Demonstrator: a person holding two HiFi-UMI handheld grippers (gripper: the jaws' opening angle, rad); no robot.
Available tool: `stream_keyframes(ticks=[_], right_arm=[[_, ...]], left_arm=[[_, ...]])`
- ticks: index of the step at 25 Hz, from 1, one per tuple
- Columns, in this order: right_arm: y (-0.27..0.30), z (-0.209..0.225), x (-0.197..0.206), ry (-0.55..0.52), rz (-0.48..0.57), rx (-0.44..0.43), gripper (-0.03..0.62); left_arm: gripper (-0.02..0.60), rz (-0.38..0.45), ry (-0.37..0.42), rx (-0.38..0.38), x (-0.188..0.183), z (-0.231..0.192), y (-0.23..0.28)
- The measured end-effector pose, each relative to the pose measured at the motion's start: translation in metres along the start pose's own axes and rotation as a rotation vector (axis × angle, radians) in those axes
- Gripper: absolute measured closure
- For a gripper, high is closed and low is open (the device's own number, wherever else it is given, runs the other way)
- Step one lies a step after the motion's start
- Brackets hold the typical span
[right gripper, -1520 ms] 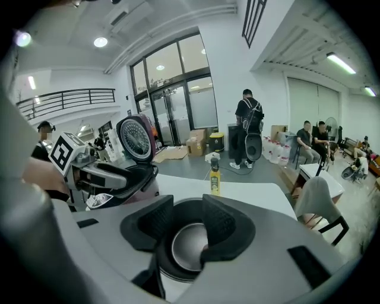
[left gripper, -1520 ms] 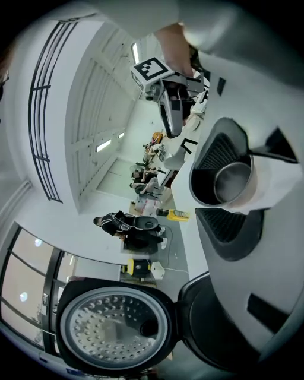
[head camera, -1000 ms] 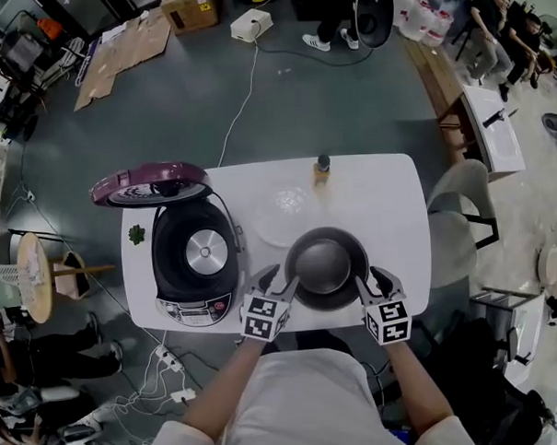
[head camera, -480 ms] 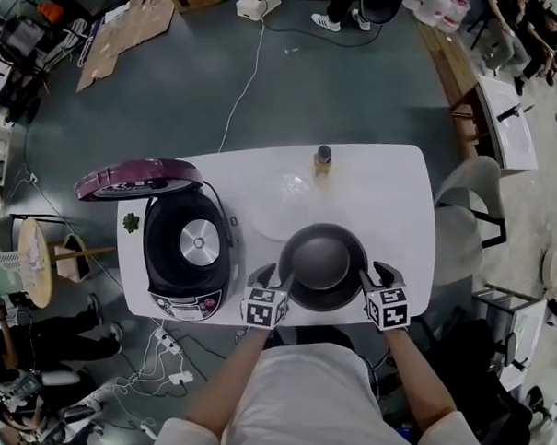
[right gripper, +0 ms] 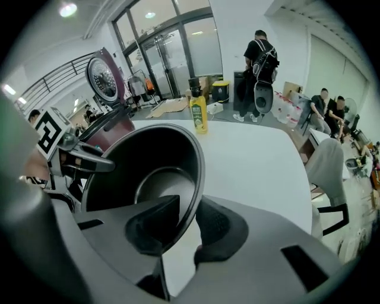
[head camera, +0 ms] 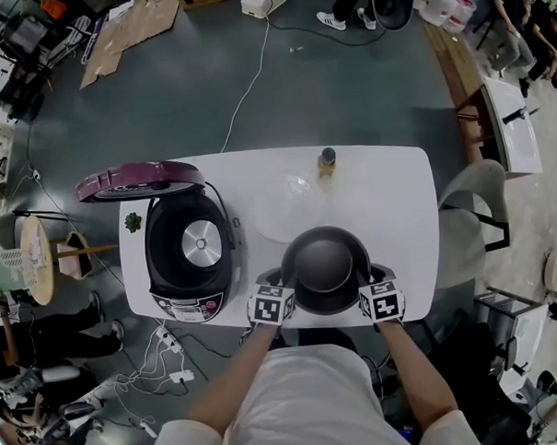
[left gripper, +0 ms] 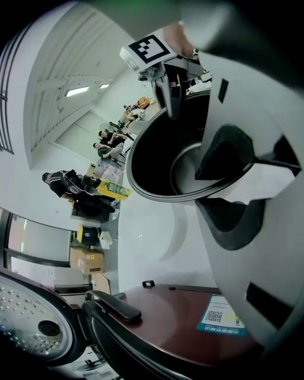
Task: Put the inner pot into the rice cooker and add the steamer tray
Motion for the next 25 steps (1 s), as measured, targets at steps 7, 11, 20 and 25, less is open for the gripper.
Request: stream_keyframes(ticks=[7,11,20,25], right_arm=[[-0.012,-0.006,-0.002,0.058,-0.006,0.056,0.519],[-0.027,-0.016,-0.009,0.048,0.025,0.068,0.518],[-0.070,-0.037,-0.036,0.038,0.124,0.095,0.517],[-0.091,-0.055,-0.059,-0.004,0.194,0.110,0.517]], left_arm=[[0.486,0.010,0.006,-0.014,0.002,0.002,-0.008],[0.489,0.039,0.021,-0.015,-0.001,0.003,-0.024],[0.499,0.127,0.041,-0.027,-0.014,0.006,-0.068],[0.497,0.196,0.059,-0.031,-0.029,0.002,-0.105]])
Point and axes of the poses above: the fingertips, and each gripper's own axes: y forward along the fingers, z to its right, x out of its underside, the point moved 7 cm from there along -y, backward along the fingers, and after that the axes turned 7 degrees about x, right-handed, at the moved point
